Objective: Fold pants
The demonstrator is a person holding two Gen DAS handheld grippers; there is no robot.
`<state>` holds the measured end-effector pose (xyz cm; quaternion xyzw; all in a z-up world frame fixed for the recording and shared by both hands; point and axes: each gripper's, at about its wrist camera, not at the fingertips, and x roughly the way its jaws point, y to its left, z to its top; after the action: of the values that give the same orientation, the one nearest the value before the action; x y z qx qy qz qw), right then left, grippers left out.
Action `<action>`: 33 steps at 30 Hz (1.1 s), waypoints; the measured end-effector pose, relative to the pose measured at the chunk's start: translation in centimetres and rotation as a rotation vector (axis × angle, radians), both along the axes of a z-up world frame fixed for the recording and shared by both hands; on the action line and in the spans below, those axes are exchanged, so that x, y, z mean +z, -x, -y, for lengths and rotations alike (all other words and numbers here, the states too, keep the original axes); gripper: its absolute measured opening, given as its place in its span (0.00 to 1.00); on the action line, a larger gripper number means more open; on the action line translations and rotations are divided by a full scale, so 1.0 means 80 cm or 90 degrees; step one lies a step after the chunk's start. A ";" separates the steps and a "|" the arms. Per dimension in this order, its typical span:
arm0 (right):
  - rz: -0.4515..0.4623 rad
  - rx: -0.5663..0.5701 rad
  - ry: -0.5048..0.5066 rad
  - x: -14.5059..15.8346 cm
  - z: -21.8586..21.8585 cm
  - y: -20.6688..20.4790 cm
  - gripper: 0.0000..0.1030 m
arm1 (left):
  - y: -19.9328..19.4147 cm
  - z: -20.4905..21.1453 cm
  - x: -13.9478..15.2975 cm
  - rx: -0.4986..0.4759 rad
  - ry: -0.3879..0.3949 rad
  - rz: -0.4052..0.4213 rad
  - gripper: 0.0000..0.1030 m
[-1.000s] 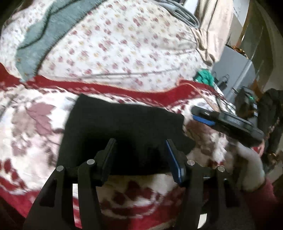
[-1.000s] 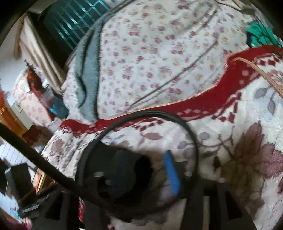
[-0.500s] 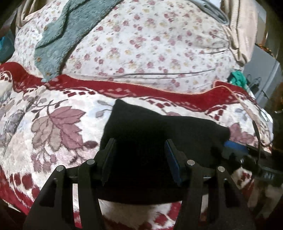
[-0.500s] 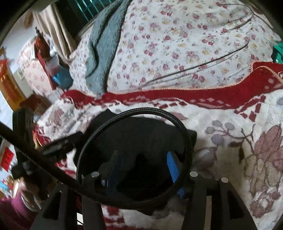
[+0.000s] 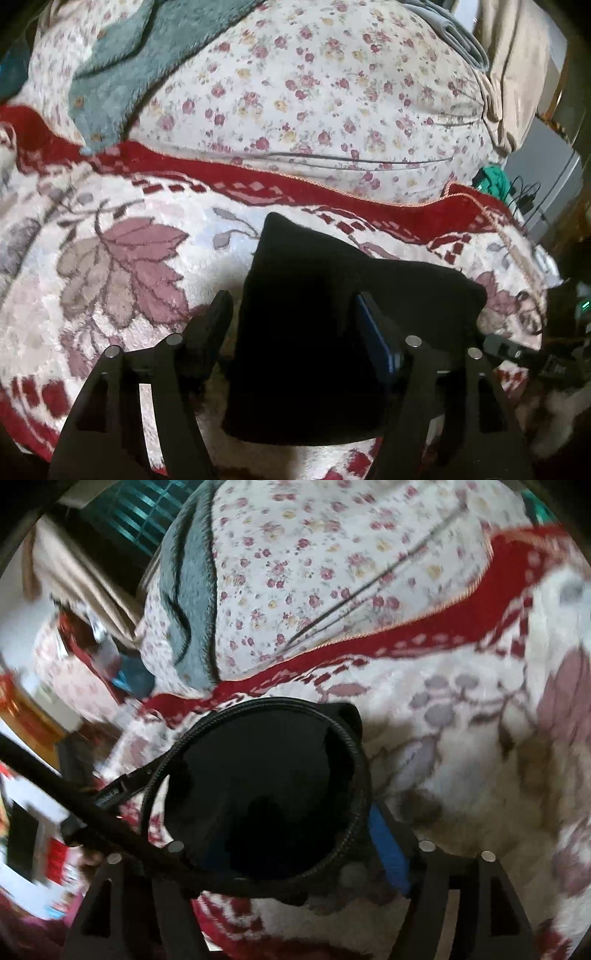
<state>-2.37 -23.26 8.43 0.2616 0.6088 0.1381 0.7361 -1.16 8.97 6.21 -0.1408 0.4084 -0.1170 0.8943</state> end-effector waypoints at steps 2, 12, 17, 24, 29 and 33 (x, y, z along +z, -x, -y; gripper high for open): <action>-0.022 -0.013 -0.034 -0.015 0.001 0.002 0.76 | -0.009 -0.009 -0.009 -0.005 0.029 -0.030 0.74; -0.013 -0.005 -0.132 -0.056 -0.023 -0.007 0.79 | -0.022 -0.007 -0.045 -0.046 0.122 -0.070 0.78; 0.019 0.016 -0.112 -0.058 -0.034 -0.007 0.60 | -0.027 0.010 -0.056 -0.058 0.124 -0.072 0.84; 0.057 0.024 -0.119 -0.031 -0.025 -0.038 0.44 | -0.033 0.018 -0.011 -0.084 0.101 -0.032 0.49; 0.097 0.042 -0.085 -0.011 -0.029 -0.097 0.44 | -0.064 0.023 0.025 -0.072 0.075 0.017 0.48; 0.100 0.045 -0.067 -0.028 -0.028 -0.137 0.44 | -0.106 0.018 0.021 -0.052 0.070 0.001 0.48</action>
<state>8.60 -21.04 6.20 0.2668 0.5499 0.2157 0.7615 7.30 7.56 7.93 -0.1729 0.4060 -0.1755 0.8800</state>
